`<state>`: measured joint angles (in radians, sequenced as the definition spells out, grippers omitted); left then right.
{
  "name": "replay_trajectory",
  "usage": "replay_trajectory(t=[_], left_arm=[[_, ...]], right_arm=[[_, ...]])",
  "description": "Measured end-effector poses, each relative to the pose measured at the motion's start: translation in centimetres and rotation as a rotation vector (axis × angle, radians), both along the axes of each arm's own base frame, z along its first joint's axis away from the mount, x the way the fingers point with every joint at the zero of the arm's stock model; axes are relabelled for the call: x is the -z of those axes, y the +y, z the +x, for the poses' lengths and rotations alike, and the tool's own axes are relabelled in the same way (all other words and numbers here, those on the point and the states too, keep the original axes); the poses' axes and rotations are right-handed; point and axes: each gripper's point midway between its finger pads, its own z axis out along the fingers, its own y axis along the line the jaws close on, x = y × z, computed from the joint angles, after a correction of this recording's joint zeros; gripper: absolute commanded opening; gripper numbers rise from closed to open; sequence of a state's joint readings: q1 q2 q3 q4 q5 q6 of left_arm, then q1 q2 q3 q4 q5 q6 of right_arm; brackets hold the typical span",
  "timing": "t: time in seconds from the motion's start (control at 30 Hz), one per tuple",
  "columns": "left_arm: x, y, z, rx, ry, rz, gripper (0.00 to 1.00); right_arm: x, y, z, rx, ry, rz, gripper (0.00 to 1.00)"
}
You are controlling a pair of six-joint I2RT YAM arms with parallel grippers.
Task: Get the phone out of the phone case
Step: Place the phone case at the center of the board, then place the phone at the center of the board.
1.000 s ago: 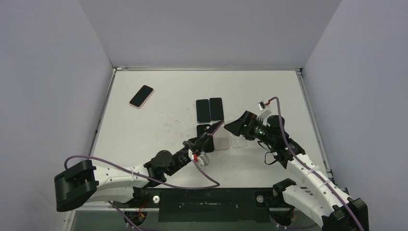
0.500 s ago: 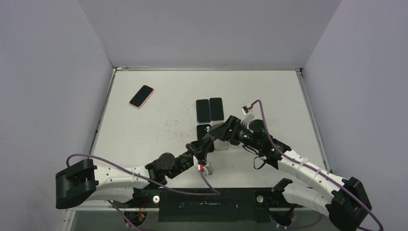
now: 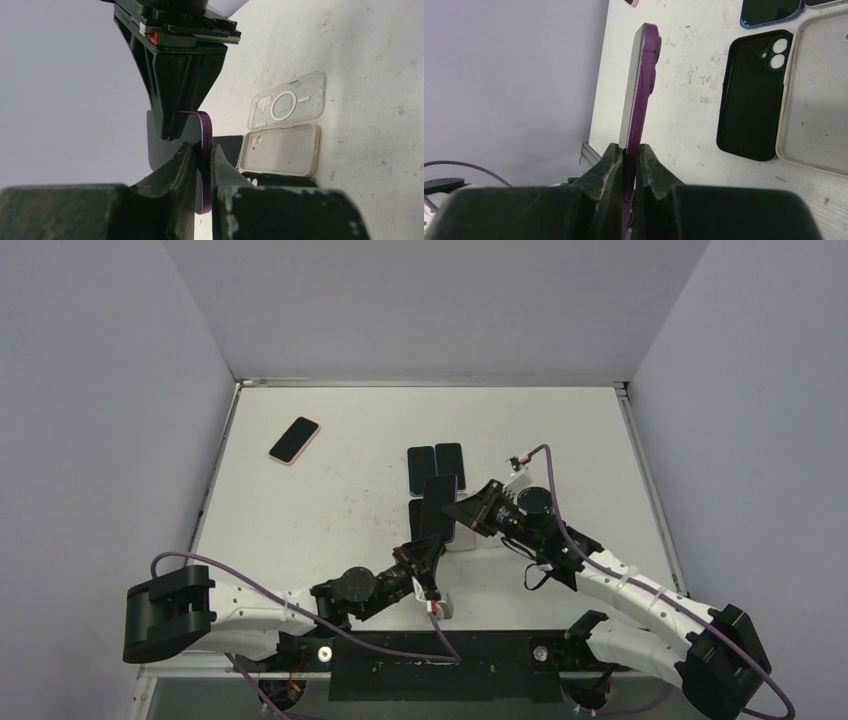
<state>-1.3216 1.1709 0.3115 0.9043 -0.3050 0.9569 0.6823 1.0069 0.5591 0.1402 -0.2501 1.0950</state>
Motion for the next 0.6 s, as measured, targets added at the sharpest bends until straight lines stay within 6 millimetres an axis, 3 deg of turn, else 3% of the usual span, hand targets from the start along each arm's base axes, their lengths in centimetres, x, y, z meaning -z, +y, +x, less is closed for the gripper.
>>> replay_trajectory(t=[0.13,0.27,0.6], left_arm=[[0.1,0.1,0.1,-0.012,0.003,0.000,0.13],[0.3,0.3,0.3,-0.030,0.030,-0.013,0.47],[-2.9,2.6,3.0,-0.163,0.200,-0.251,0.82]], right_arm=[[-0.1,0.2,0.2,-0.006,-0.012,-0.001,0.00],[-0.1,0.1,0.6,-0.039,-0.041,-0.021,0.00],[3.7,-6.4,6.7,0.005,-0.119,-0.244,0.00]])
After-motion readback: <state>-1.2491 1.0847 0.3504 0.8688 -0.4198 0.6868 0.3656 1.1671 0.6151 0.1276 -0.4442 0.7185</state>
